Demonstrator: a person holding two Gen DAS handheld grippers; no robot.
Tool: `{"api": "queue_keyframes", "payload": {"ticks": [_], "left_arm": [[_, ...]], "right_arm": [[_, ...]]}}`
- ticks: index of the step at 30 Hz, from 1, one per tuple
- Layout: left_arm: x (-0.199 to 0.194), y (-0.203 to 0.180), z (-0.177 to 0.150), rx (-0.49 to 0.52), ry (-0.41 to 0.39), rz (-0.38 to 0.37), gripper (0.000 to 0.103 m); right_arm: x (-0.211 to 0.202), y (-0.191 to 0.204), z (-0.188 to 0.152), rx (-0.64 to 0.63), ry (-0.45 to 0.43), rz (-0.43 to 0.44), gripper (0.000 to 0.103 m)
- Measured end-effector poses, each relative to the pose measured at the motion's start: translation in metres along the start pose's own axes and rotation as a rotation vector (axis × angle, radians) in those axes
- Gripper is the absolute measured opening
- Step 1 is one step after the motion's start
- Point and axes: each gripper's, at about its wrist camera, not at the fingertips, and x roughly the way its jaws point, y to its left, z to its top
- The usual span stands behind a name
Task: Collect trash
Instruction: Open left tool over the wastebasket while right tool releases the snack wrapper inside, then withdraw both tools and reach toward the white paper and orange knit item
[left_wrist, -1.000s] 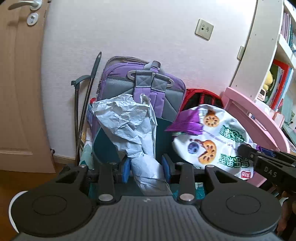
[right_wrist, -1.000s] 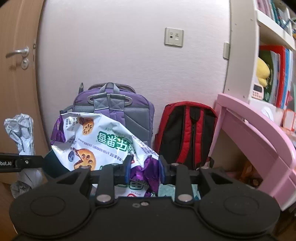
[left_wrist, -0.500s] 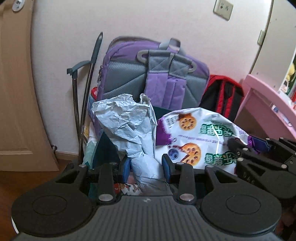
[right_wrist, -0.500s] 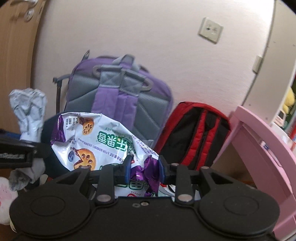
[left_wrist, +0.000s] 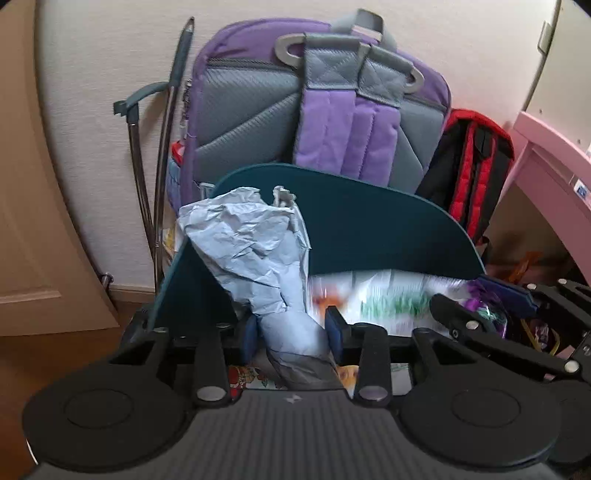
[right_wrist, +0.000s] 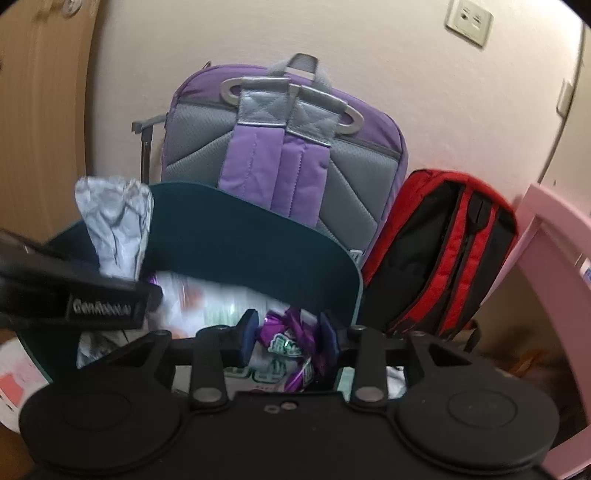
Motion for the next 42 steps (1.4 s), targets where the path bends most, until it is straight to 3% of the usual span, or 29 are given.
{"api": "queue_keyframes", "payload": {"ticks": [3, 8, 26, 42], "left_arm": [[0.002, -0.005, -0.001, 0.002, 0.005, -0.009, 0.054], [-0.009, -0.014, -0.006, 0.01, -0.018, -0.001, 0.063], [-0.115, -0.041, -0.043, 0.046, -0.095, 0.015, 0.063], [-0.195, -0.063, -0.098, 0.084, -0.141, -0.037, 0.063]], "right_arm": [[-0.003, -0.007, -0.002, 0.027, -0.003, 0.026, 0.039], [-0.017, -0.021, -0.005, 0.062, -0.03, 0.048, 0.041], [-0.127, -0.049, -0.028, 0.167, -0.086, 0.15, 0.045], [-0.205, -0.051, -0.064, 0.183, -0.127, 0.237, 0.047]]}}
